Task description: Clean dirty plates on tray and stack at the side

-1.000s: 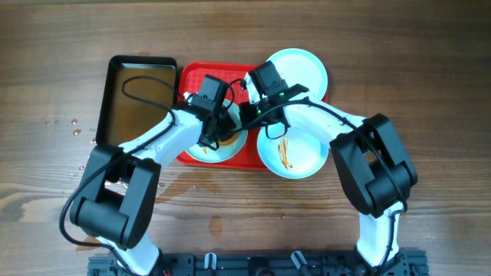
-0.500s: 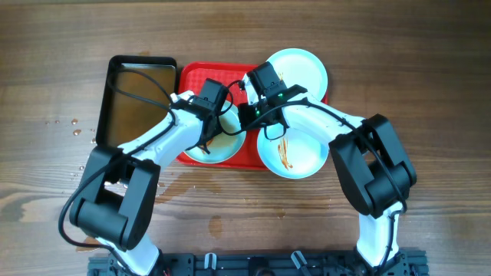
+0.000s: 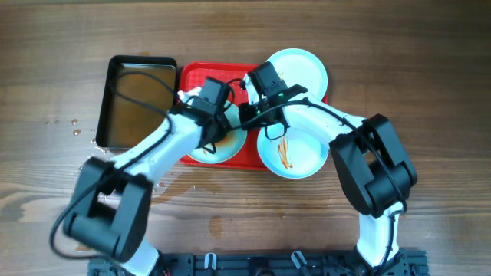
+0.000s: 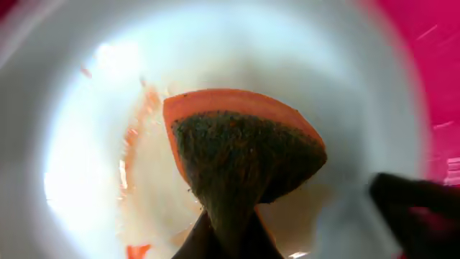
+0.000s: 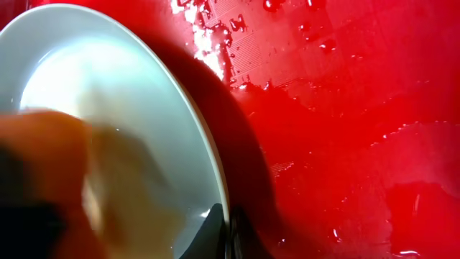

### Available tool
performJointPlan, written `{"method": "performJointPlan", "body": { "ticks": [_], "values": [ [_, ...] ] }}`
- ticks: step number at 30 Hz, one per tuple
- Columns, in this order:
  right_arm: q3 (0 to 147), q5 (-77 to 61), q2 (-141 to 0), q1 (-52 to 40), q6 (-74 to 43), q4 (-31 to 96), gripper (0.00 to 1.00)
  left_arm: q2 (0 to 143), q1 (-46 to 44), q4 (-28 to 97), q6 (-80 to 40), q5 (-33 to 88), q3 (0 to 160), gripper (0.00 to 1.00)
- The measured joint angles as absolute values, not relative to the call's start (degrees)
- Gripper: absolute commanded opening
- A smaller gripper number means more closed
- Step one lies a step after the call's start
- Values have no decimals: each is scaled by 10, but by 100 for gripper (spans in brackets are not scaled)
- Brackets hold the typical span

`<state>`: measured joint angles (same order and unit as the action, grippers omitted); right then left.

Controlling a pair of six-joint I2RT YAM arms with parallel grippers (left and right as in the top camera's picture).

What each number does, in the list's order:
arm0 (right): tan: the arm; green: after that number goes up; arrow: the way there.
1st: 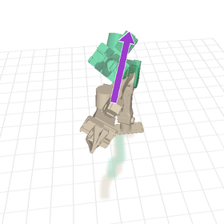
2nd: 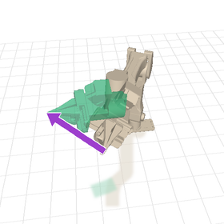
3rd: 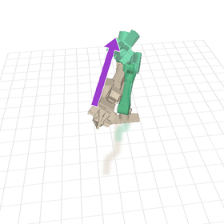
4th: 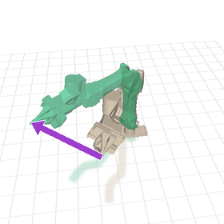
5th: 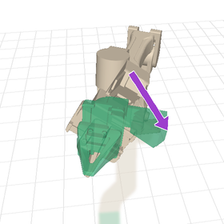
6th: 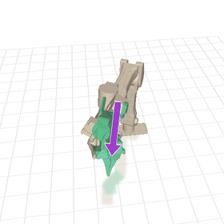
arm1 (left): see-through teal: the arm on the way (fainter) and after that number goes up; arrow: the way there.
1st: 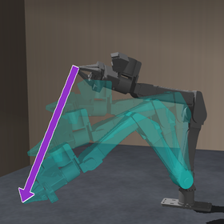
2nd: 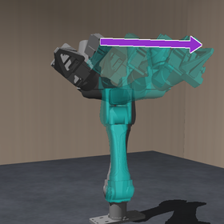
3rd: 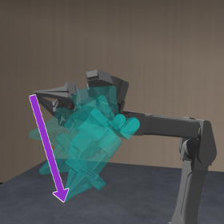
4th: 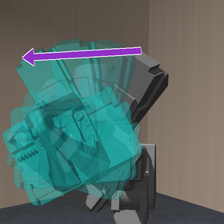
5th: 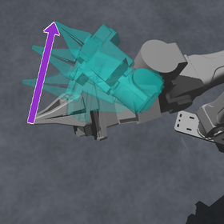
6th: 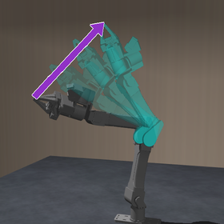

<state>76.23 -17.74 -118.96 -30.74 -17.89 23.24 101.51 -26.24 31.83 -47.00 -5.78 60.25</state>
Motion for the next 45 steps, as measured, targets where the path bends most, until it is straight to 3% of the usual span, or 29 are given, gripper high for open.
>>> {"method": "performJointPlan", "body": {
  "ticks": [10,25,32,36,41,45],
  "values": [
    [762,-175,-1190,-306,-179,233,4,1053,-256,331,-435,-46,615,4],
    [762,-177,-1190,-309,-179,233,4,1054,-230,400,-330,-181,630,4],
    [762,-175,-1190,-305,-179,232,4,1054,-225,290,-324,-59,631,4],
    [762,-175,-1190,-306,-179,233,4,1061,-225,292,-324,2,632,4],
    [762,-175,-1190,-306,-179,233,4,1077,-223,324,-324,10,649,4],
    [762,-176,-1190,-306,-179,233,4,1078,-226,394,-324,-55,658,4]
  ]
}}
